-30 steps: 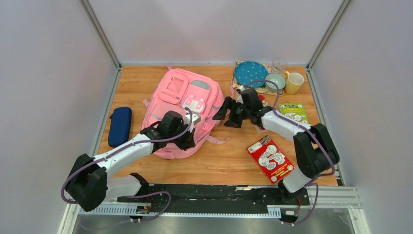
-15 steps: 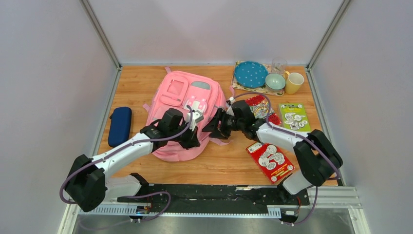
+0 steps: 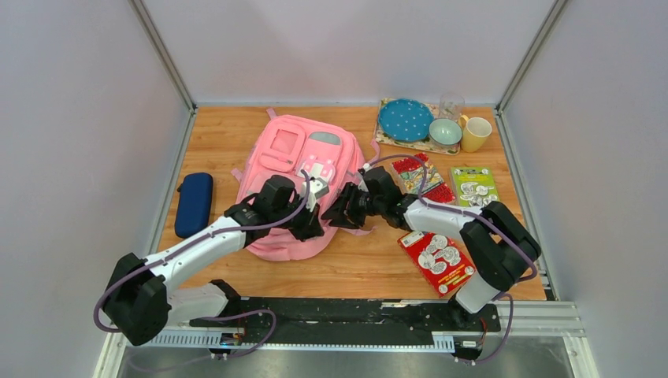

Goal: Pack the student bag
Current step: Unzip the student bag at the center of the board.

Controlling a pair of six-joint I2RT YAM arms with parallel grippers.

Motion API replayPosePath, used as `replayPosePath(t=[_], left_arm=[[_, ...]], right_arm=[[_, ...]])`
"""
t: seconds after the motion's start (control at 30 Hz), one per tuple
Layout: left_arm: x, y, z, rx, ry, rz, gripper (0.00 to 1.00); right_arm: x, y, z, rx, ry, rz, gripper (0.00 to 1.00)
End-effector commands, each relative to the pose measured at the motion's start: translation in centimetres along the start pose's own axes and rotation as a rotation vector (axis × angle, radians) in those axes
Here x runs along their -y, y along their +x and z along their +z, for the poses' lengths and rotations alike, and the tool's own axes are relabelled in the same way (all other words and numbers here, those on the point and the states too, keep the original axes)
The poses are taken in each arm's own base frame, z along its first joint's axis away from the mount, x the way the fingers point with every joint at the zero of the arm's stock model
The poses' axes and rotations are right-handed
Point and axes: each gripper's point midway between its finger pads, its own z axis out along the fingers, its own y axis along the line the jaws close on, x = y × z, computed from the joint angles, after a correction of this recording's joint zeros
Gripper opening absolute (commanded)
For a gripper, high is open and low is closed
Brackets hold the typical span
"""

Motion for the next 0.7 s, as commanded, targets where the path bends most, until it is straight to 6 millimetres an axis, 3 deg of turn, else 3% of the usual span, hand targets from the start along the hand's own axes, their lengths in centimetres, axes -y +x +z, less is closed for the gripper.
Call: replayPosePath(t=[0.0, 0.07, 0.17, 0.2, 0.23, 0.27, 0.33, 0.37, 0.47, 0.67], left_arm=[[2.4, -4.4, -1.0, 0.149, 0.085, 0.077, 0.0], [2.9, -4.5, -1.1, 0.153, 0.111, 0.082, 0.0], [3.4, -4.8, -1.1, 0.169, 0.133, 0.085, 0.0], [3.3, -4.6, -1.1, 0.16, 0.129, 0.083, 0.0], [3.1, -4.6, -1.2, 0.155, 0.114, 0.094, 0.0], [3.0, -4.5, -1.5, 0.153, 0.103, 0.101, 0.0], [2.3, -3.2, -1.8, 0.111, 0.056, 0.105, 0.0], [2.0, -2.9, -2.3, 0.108, 0.034, 0.111, 0.0], [1.0, -0.1, -3.4, 0.038, -0.037, 0.103, 0.0], [-2.4, 4.6, -5.1, -0.1, -0.236, 0.09, 0.0]], right_arm=[[-0.9, -0.5, 0.7, 0.033, -0.009, 0.006, 0.41], [-1.0, -0.7, 1.0, 0.046, -0.012, 0.016, 0.37], [-2.4, -1.3, 1.7, 0.037, -0.058, -0.01, 0.05], [-2.1, -1.6, 1.9, 0.044, -0.03, -0.016, 0.0], [-3.0, -2.4, 1.8, 0.067, -0.033, -0.04, 0.0], [-2.2, -3.4, 1.4, 0.09, 0.011, -0.051, 0.0], [-2.4, -5.5, 0.6, 0.152, 0.021, -0.061, 0.0], [-2.4, -7.5, -0.4, 0.195, 0.017, -0.052, 0.0], [-1.7, -10.8, -2.0, 0.241, 0.046, -0.053, 0.0], [-1.5, -13.4, -3.8, 0.246, 0.05, -0.106, 0.0]])
